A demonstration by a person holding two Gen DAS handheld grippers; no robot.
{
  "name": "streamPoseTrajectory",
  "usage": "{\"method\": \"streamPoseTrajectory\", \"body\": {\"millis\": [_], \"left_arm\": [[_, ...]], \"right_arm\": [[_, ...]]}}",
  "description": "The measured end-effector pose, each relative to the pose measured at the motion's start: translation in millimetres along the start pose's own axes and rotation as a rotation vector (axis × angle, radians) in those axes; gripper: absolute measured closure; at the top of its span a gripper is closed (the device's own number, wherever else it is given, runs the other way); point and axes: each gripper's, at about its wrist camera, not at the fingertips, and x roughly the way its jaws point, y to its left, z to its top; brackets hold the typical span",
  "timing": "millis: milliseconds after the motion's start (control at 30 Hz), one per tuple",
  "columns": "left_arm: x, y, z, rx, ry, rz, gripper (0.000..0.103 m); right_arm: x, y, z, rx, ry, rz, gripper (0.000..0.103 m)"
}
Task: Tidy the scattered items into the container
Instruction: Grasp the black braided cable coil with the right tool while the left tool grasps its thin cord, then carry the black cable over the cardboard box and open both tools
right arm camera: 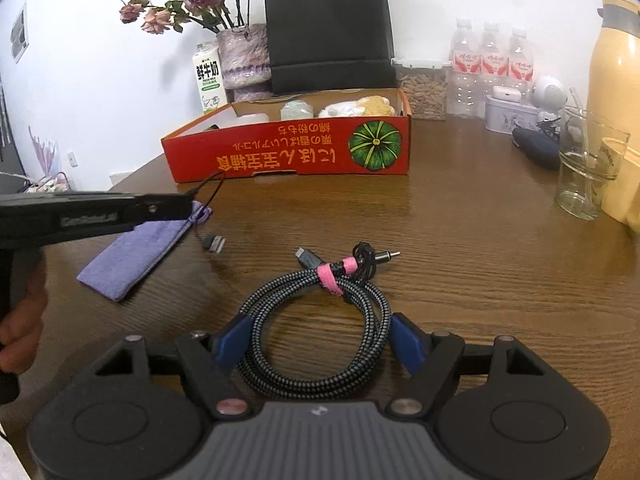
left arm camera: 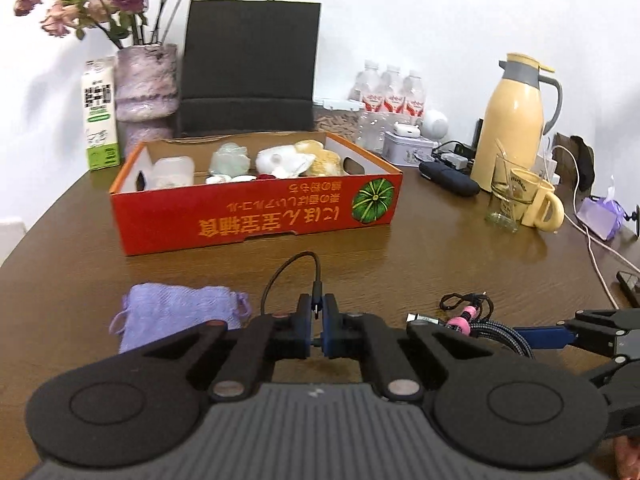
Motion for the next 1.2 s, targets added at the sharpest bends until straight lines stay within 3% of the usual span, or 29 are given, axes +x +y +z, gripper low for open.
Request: {"method": "streamPoseTrajectory", "body": {"millis": [300,367,600,767,800,833,867,1200], "left_arm": [[-53,3,14,-0.031,-0.071,-0.001,0.097],[-62,2,13,-0.038,-0.078,-0.003,0.097],[-92,4,4,-0.052,-0.101,0.01,0.097],[-112,7,5,-0.068,-0.133,0.017,0.097],[-116,7,5,-0.066,-0.142,0.017,0.097],[-119,7,6,-0.062,-0.15,0.015,0.097],[-122,7,6,-0.06,-0.159,0.017,0.097],[-129,20,9,-0.076,-0.181,0.034,0.097]], "right_arm": [[-38,7,11,0.011,-0.105,0.007,0.032],[-45,9,12,0.011,-0.115,0.018,0.055],[-59,17,4,0.018,-0.111,0.014,0.058],[-84,30,2,-0.001,-0.159,0.022,0.064],[-89,32,4,-0.006,-0.17,0.023,0.067],[-94,34,6,-0.013,-0.183,0.026,0.082],[-99,36,8,-0.017,-0.194,0.037,0.091],[-113,42,35,-0.078,-0.25,0.035,0.091]]}}
